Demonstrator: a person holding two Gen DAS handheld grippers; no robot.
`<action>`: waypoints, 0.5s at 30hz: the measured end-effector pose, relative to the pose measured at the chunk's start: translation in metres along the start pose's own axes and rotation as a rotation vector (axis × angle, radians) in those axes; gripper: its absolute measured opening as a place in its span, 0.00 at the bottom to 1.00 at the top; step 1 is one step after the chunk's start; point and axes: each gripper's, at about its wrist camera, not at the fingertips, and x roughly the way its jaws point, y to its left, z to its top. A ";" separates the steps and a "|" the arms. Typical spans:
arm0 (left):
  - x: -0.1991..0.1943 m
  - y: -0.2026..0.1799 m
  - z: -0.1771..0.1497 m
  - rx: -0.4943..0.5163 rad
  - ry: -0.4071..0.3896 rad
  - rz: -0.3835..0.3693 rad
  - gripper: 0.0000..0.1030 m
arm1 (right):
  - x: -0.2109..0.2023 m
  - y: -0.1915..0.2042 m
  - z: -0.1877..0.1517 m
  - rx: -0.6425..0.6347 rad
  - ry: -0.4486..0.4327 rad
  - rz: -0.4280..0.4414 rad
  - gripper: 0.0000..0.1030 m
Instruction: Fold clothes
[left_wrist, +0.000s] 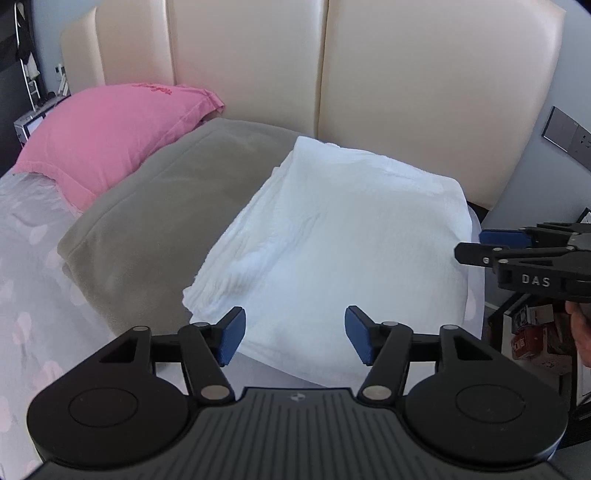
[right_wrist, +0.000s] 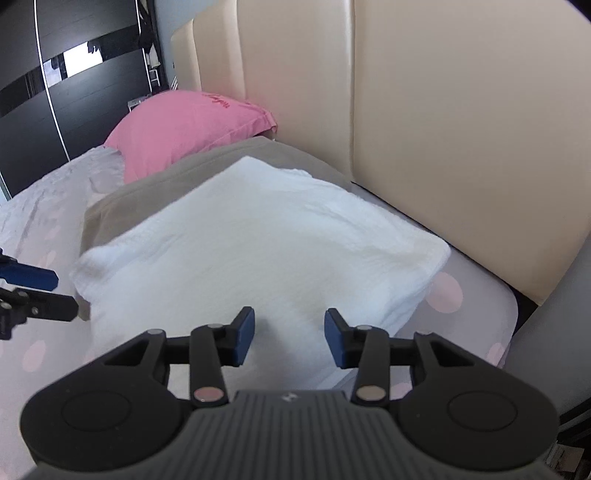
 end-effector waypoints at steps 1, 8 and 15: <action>-0.006 -0.004 -0.002 0.007 -0.012 0.019 0.58 | -0.012 0.004 -0.001 0.005 -0.006 -0.010 0.50; -0.056 -0.030 -0.020 0.000 -0.096 0.073 0.65 | -0.082 0.035 -0.015 0.014 -0.037 -0.038 0.68; -0.095 -0.052 -0.051 -0.055 -0.170 0.096 0.73 | -0.133 0.057 -0.041 0.045 -0.072 -0.100 0.78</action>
